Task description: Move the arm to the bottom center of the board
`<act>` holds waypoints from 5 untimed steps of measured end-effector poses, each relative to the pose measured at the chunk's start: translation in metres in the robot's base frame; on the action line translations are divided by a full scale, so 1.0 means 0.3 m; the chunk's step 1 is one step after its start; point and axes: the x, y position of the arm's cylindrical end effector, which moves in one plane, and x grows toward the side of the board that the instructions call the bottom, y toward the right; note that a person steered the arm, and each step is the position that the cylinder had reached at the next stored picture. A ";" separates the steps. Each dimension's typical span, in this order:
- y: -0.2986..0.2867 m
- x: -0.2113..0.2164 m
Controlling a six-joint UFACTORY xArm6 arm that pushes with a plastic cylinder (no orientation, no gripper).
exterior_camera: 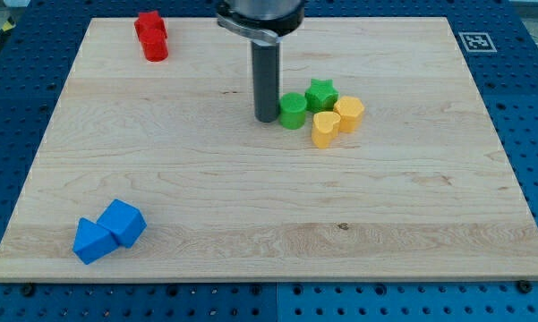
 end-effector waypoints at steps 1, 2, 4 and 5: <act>0.043 0.000; -0.011 0.000; -0.059 0.135; -0.013 0.220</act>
